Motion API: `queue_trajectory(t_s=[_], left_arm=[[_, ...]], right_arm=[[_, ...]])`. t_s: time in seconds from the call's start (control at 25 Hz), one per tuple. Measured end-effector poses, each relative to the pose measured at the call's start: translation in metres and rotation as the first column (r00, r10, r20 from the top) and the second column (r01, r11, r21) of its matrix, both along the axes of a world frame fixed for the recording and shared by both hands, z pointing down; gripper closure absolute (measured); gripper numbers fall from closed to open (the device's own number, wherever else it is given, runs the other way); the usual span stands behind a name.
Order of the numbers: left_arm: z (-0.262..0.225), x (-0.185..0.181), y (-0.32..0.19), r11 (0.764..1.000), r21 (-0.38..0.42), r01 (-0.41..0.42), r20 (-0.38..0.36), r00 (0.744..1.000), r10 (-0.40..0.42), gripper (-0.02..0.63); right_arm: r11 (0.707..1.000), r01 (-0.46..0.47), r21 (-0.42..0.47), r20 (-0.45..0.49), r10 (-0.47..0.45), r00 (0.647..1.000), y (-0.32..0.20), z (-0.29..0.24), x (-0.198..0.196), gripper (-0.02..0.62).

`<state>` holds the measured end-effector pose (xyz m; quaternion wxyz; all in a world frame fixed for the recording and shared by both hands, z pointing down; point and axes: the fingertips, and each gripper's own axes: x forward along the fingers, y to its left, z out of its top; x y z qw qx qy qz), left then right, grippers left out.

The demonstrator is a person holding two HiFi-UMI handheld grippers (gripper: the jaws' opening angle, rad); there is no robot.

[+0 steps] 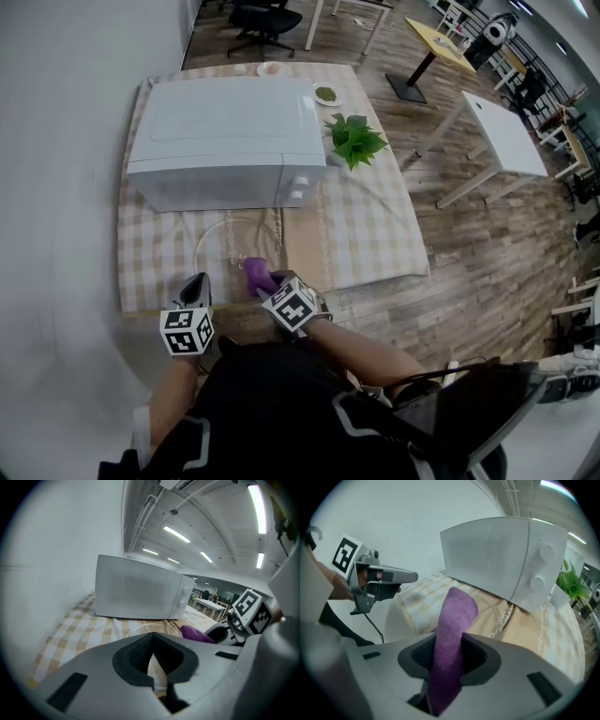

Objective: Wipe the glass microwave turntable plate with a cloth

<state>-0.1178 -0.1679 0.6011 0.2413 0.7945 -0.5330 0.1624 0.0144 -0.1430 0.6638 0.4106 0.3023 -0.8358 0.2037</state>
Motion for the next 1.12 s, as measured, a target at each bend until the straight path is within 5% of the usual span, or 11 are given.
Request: queue_trajectory(t_s=[0.52,1.12], left_arm=[[-0.016,-0.007,-0.015,0.999,0.017,0.031,0.043,0.999,-0.032,0.598],[-0.013,-0.010,-0.014,0.998,-0.013,0.055,0.055,0.997,-0.054,0.598]], right_arm=[[0.990,-0.063,0.127,-0.054,0.070,0.996,-0.136,-0.007,0.022,0.457],[0.993,-0.040,0.107,-0.075,0.048,0.996,-0.143,0.021,0.022,0.457]])
